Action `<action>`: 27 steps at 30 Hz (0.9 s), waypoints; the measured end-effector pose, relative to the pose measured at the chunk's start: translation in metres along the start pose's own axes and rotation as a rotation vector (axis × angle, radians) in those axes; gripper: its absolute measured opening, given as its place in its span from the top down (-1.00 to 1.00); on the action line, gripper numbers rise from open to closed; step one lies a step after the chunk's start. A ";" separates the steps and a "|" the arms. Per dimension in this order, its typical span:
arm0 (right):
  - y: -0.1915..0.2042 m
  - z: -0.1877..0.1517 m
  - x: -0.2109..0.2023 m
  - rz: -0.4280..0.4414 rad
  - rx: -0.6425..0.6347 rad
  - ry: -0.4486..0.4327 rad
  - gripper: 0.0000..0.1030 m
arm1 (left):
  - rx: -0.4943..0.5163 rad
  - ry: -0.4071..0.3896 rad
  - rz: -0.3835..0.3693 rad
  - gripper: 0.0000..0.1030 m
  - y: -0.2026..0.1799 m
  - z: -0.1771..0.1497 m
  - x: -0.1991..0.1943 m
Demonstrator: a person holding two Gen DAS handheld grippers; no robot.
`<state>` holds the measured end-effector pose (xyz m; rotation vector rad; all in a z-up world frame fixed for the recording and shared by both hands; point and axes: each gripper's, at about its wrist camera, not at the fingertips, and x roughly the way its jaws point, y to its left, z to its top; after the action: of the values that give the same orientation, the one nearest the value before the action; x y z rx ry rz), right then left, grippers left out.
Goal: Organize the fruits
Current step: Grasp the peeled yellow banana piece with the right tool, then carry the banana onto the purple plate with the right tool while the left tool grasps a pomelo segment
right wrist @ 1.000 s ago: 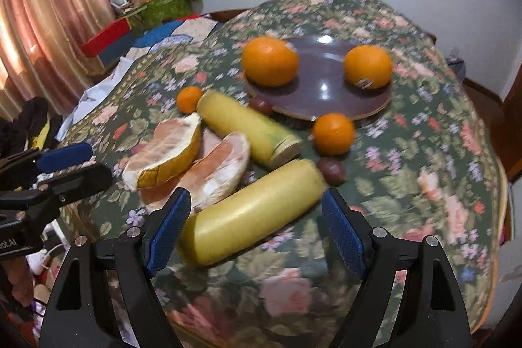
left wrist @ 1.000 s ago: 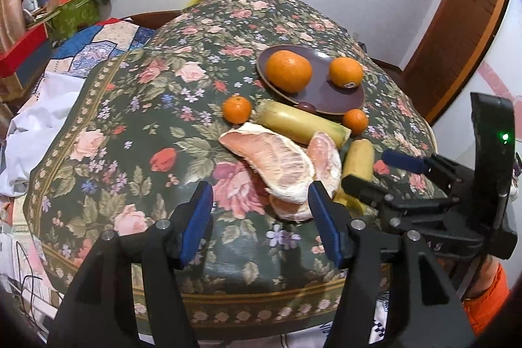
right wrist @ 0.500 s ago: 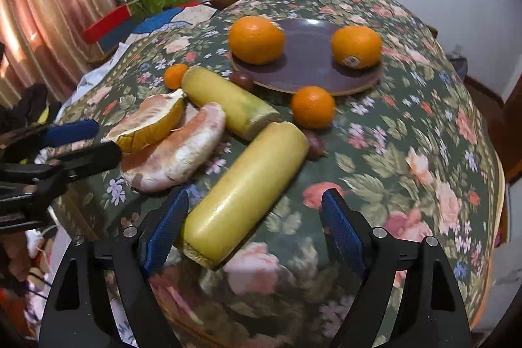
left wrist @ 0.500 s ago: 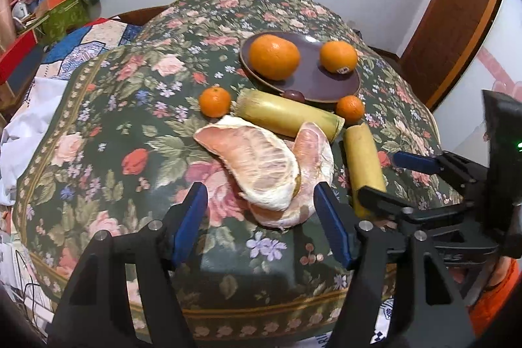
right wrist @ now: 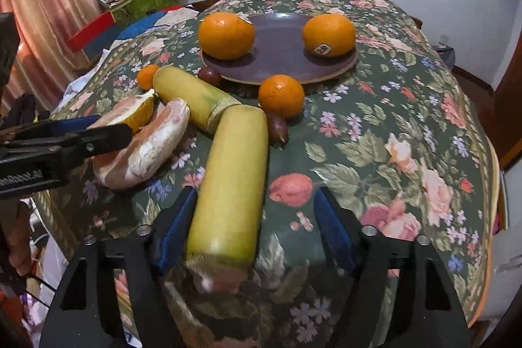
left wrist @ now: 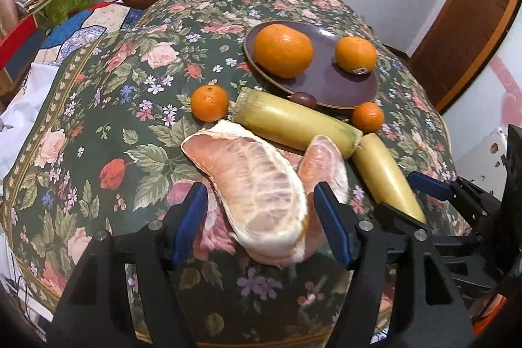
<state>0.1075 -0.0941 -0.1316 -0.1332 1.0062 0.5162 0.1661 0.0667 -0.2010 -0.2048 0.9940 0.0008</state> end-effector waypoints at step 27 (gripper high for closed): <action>-0.003 0.008 0.000 0.097 0.048 -0.050 0.30 | 0.004 -0.043 0.072 -0.02 0.012 0.004 0.017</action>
<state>0.1148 -0.0942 -0.1277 -0.0283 0.9792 0.5804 0.1779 0.0773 -0.2152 -0.1646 0.9578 0.0689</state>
